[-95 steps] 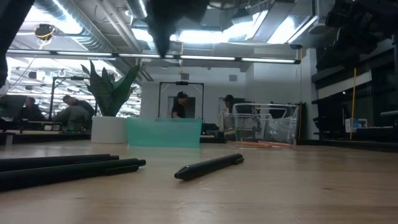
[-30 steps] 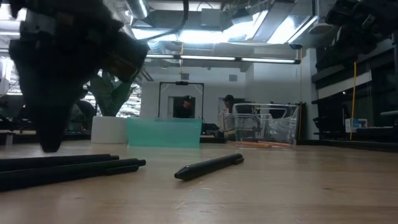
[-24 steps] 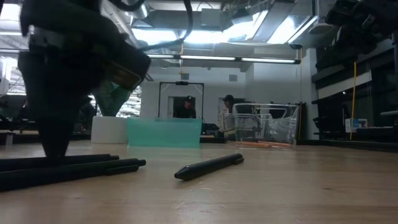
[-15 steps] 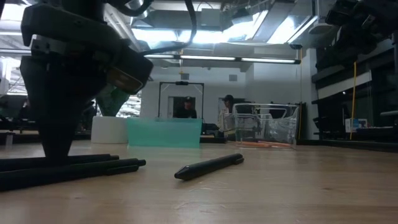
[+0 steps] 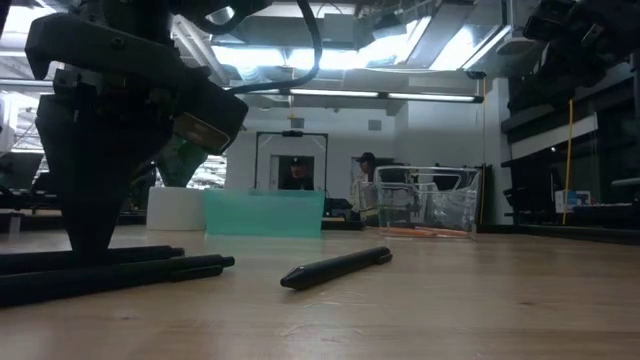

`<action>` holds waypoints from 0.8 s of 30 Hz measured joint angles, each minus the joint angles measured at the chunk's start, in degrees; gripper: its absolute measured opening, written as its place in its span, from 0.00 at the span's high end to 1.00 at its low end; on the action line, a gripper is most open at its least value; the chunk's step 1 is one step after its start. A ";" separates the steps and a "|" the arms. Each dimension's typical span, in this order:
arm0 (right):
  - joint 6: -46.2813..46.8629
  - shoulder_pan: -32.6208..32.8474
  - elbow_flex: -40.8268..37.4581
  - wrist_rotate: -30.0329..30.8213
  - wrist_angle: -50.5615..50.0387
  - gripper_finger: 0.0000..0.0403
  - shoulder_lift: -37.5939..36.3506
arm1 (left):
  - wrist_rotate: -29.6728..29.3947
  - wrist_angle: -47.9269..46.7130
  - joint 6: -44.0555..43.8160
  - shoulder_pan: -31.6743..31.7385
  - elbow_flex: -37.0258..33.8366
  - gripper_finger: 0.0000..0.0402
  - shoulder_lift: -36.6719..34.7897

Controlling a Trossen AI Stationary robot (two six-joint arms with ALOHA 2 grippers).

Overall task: Sort pens & pencils
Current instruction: Put the left black pen into the green bin

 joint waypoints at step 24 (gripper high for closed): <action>-0.22 -0.01 0.00 -0.01 0.00 0.95 0.01 | -11.70 -20.04 -1.04 3.97 13.37 0.96 0.59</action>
